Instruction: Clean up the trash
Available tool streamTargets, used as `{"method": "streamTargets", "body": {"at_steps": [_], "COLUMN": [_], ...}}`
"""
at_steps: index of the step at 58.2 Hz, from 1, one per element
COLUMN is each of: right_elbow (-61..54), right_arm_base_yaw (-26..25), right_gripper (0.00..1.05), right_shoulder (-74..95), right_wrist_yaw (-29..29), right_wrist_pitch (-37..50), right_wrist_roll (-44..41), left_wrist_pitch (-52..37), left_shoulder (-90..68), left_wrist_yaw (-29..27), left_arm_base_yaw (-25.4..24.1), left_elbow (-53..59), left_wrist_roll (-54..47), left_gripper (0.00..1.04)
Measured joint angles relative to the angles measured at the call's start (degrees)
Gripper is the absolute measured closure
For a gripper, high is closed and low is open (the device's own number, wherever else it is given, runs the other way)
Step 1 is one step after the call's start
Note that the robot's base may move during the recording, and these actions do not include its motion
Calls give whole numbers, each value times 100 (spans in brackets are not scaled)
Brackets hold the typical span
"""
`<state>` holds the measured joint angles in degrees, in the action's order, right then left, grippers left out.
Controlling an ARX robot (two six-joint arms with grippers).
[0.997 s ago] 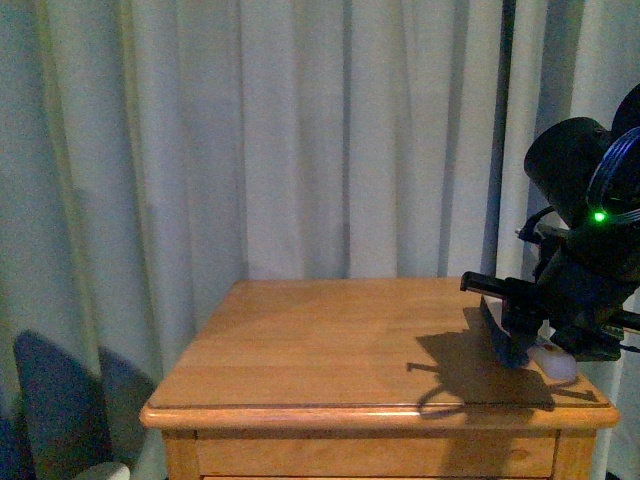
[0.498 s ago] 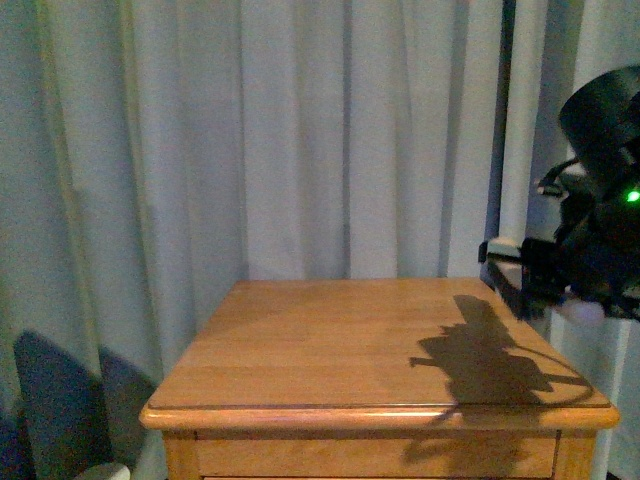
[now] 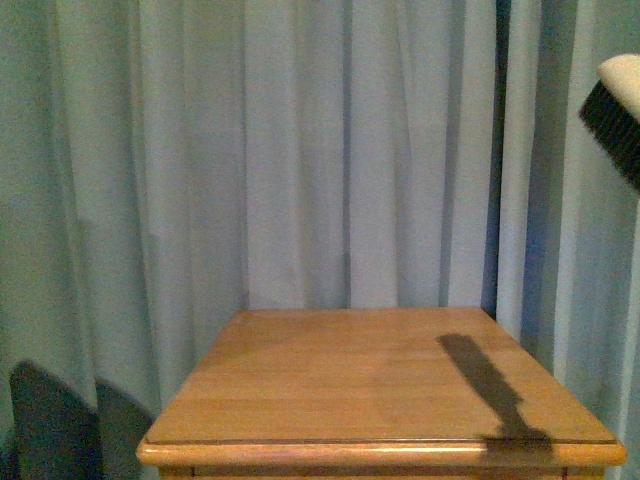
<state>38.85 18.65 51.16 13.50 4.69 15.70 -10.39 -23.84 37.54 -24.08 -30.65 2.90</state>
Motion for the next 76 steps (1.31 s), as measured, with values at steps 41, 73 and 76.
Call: {"method": "streamTargets", "body": {"at_steps": [41,73,76], "right_elbow": [-415,-448,-468], "right_arm_base_yaw": [1027,1058,1051], "right_gripper": [83,83,83], "right_shoulder": [-1412,-1373,-1368], "right_wrist_yaw": [1541,1523,1547], "right_wrist_pitch": [361,350,343], "right_wrist_roll": [-800,-817,-817], "left_wrist_pitch": [0,-2,-2], "left_shoulder": [0,0,-2], "left_wrist_yaw": [0,0,-7], "left_arm_base_yaw": [0,-11,-11], "left_elbow": [0,4,4], "left_wrist_roll": [0,0,2], "left_gripper": [77,77,77]}}
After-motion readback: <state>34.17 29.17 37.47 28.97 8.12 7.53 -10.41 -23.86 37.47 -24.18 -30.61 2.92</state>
